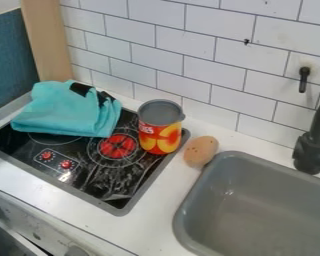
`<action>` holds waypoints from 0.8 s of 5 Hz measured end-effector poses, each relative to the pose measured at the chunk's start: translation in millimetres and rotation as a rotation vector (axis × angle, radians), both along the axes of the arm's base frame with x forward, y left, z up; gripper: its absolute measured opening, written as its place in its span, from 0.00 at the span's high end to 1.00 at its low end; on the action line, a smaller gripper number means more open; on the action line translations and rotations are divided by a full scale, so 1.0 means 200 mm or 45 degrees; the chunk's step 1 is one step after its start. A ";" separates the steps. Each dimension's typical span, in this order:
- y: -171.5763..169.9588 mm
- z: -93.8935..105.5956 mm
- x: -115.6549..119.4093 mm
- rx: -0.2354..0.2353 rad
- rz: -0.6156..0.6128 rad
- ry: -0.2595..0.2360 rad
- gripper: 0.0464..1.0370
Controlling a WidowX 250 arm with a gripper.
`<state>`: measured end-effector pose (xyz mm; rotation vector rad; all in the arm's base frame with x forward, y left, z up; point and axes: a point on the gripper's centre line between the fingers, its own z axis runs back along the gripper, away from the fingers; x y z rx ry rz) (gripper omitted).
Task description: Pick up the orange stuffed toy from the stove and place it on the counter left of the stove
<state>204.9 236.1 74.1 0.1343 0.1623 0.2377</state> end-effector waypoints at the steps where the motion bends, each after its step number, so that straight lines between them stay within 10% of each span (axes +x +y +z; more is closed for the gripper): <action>1: 0.00 -0.09 0.04 -0.046 0.011 -0.009 0.59; 2: -0.01 -0.15 0.07 -0.088 0.028 0.016 0.52; 3: -0.07 -0.15 0.12 -0.116 -0.018 0.032 0.20; 4: -0.13 -0.04 0.16 -0.039 -0.065 0.027 0.03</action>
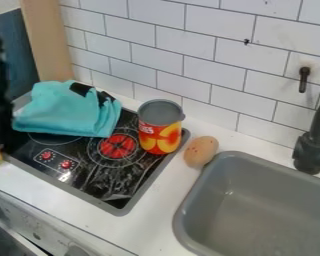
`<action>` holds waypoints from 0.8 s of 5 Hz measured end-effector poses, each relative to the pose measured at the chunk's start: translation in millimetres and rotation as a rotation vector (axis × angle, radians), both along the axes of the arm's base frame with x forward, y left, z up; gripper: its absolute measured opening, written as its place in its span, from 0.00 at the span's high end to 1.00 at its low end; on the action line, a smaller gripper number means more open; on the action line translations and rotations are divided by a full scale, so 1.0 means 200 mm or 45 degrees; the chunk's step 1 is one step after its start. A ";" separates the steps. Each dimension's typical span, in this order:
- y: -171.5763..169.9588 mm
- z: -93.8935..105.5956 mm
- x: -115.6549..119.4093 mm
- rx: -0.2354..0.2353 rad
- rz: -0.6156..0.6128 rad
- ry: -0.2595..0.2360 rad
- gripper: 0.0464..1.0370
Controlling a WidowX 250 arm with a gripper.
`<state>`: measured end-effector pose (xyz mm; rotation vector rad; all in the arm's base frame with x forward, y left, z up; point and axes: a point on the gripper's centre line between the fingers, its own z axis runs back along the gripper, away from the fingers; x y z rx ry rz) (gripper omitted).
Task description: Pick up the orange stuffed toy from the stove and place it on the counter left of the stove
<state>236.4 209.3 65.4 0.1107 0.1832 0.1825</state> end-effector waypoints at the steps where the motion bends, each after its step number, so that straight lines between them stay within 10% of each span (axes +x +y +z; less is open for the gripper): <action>1: -0.10 0.25 0.05 0.191 -0.060 -0.032 0.03; 2: -0.33 0.35 0.14 0.247 -0.233 -0.031 0.03; 4: -0.82 0.37 0.33 0.060 -0.616 -0.104 0.03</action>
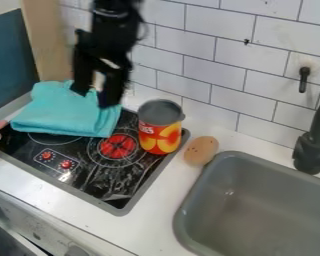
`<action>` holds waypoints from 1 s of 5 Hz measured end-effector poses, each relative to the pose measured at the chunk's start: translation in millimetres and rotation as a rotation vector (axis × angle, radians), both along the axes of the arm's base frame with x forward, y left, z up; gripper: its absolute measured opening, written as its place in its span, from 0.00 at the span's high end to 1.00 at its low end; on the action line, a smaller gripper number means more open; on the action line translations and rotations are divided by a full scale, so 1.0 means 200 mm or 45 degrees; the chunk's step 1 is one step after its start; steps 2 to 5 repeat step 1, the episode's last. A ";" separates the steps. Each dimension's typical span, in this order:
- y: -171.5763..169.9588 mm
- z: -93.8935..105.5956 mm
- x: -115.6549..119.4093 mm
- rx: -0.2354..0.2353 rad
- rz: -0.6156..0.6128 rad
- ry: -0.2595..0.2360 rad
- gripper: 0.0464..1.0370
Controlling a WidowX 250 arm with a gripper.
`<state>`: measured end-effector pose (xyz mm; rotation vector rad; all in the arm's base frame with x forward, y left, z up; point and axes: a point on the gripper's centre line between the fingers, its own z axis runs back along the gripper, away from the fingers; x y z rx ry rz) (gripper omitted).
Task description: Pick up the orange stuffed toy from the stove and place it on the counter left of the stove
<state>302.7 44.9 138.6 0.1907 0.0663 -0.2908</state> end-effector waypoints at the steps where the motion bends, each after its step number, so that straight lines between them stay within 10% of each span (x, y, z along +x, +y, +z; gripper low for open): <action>1: -0.21 -0.03 0.01 -0.028 -0.067 0.030 0.03; 5: -0.21 -0.03 0.01 -0.028 -0.067 0.030 0.03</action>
